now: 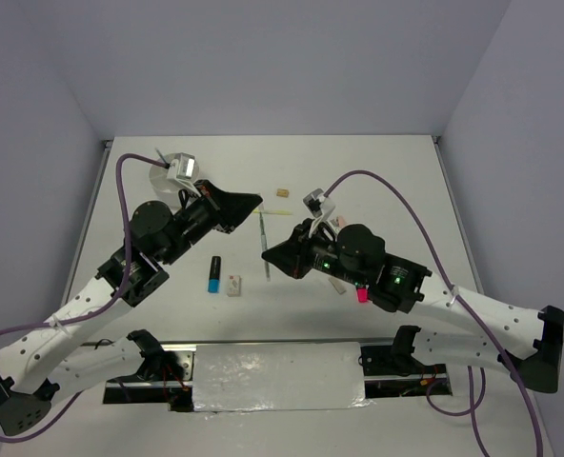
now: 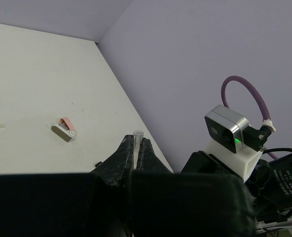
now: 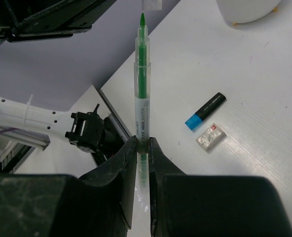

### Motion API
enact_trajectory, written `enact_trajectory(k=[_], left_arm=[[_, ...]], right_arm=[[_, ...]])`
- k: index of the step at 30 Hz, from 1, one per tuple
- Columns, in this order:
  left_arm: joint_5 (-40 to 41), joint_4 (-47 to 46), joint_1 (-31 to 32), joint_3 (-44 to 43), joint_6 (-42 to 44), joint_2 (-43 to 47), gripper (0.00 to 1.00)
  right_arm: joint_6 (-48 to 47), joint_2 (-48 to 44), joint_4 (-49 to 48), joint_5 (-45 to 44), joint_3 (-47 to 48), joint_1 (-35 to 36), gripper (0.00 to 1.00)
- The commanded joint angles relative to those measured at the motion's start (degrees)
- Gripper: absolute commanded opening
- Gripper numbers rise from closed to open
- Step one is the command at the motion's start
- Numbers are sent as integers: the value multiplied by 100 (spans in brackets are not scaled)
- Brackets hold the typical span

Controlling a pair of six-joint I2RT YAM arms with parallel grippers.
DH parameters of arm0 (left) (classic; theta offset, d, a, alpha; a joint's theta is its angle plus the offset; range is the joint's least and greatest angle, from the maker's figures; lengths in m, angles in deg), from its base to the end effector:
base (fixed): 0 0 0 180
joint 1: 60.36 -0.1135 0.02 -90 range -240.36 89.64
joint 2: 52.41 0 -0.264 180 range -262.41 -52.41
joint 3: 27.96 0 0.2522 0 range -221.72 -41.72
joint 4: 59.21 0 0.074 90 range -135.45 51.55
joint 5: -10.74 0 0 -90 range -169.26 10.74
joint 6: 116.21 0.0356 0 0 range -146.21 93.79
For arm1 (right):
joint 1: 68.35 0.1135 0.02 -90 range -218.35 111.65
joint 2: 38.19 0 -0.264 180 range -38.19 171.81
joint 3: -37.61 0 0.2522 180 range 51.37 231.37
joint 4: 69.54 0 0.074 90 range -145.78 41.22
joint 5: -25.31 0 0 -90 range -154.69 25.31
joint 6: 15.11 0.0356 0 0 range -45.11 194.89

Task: Sort the stationery into containers
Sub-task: Close the pen cap on the pen.

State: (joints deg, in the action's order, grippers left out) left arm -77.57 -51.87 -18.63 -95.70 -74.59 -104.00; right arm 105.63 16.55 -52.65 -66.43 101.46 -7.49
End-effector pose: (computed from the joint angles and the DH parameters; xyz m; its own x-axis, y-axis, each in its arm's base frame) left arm 0.1548 -0.1367 0.4073 -0.4052 -0.6399 -0.6530 0.5129 0.4321 -0.7417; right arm 0.1106 0.1962 0.3542 -0.4954 0.1606 -0.8537 -0.7041 0.5014 0.5029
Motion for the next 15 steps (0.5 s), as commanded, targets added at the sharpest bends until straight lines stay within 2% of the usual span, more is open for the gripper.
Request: enact_trajectory(k=[1,15], left_arm=[[103,-238,-25,-113,4,123,3],[42,-343,-16,-17,-31,106,3]], right_arm=[[-77,19,-112,-55,265,93,0],[-156,37,29,-239,362,119,0]])
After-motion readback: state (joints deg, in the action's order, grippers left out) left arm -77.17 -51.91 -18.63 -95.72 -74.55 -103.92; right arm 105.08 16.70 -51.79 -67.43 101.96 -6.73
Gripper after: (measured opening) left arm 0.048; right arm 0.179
